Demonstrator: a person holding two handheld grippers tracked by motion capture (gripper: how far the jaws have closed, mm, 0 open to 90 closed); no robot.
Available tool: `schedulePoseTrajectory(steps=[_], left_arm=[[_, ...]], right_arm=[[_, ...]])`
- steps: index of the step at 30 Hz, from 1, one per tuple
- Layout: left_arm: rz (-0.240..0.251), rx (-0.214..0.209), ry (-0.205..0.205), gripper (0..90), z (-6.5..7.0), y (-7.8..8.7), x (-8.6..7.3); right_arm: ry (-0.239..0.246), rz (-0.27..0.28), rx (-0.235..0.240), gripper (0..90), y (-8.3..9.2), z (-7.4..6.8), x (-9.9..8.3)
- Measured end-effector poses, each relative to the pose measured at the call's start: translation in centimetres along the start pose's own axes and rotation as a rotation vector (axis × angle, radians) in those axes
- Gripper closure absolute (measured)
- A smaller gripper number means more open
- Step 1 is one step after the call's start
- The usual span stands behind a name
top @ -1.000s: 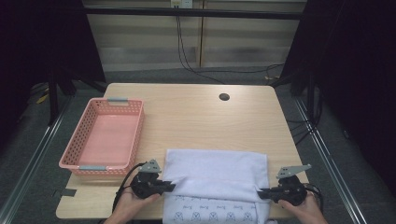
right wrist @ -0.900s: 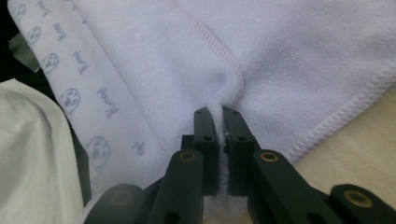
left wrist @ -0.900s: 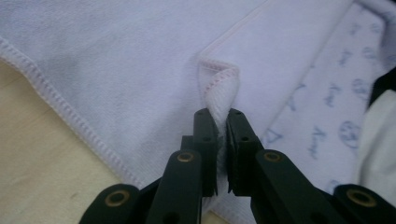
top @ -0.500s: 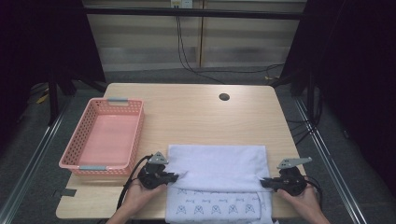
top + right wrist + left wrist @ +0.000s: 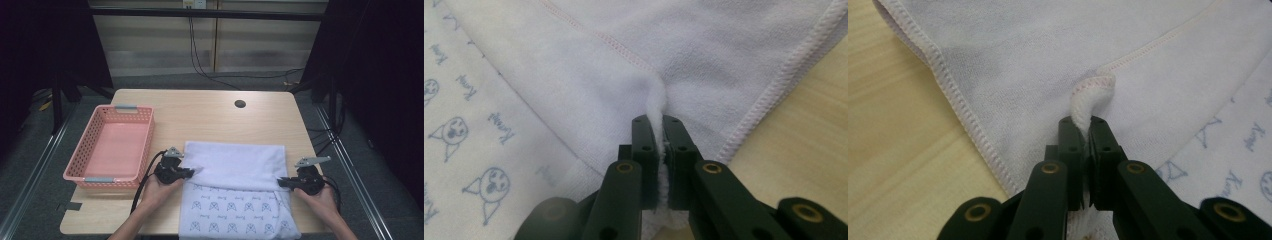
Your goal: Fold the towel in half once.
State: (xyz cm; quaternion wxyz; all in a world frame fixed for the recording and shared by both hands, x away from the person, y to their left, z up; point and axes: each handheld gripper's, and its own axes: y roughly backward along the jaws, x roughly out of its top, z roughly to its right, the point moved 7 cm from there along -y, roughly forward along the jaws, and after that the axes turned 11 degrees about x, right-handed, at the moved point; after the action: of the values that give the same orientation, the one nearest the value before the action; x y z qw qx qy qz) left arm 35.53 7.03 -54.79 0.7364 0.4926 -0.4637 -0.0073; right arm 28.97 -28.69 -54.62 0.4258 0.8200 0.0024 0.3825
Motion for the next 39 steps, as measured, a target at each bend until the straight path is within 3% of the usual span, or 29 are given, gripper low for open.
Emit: schedulePoseTrajectory(steps=[5, 10, 23, 27, 28, 30, 35, 38, 39], left_arm=[[0.007, -0.015, 0.048, 86.5, -0.9, -0.8, 0.8], [0.01, -0.001, 0.03, 86.5, -1.7, -1.8, 1.9], [-0.005, 0.073, 0.083, 86.5, -4.8, -4.4, 5.0], [-0.012, 0.076, 0.095, 86.5, -6.1, -5.1, 5.8], [-0.001, 0.074, 0.121, 86.5, -6.3, -5.3, 6.1], [-0.005, 0.08, 0.129, 86.5, -6.9, -5.6, 6.5], [-0.019, 0.11, 0.112, 86.5, -7.8, -6.2, 7.4], [-0.029, 0.116, 0.117, 86.6, -8.5, -6.4, 7.6], [-0.018, 0.117, 0.139, 86.5, -8.5, -6.6, 7.8]], right_arm=[[-0.011, 0.016, -0.006, 86.2, -0.4, 0.9, 0.8], [-0.011, 0.031, 0.001, 86.2, -0.8, 1.8, 1.6], [-0.025, 0.058, -0.022, 86.3, -2.1, 5.2, 4.5], [-0.02, 0.057, -0.046, 86.3, -2.8, 6.2, 5.8], [-0.019, 0.066, -0.048, 86.3, -3.0, 6.5, 6.1], [-0.022, 0.07, -0.052, 86.3, -3.3, 7.0, 6.7], [-0.028, 0.083, -0.069, 86.3, -4.0, 8.2, 8.0], [-0.025, 0.092, -0.091, 86.3, -4.4, 8.8, 8.8], [-0.029, 0.097, -0.092, 86.3, -4.6, 9.1, 9.1]])
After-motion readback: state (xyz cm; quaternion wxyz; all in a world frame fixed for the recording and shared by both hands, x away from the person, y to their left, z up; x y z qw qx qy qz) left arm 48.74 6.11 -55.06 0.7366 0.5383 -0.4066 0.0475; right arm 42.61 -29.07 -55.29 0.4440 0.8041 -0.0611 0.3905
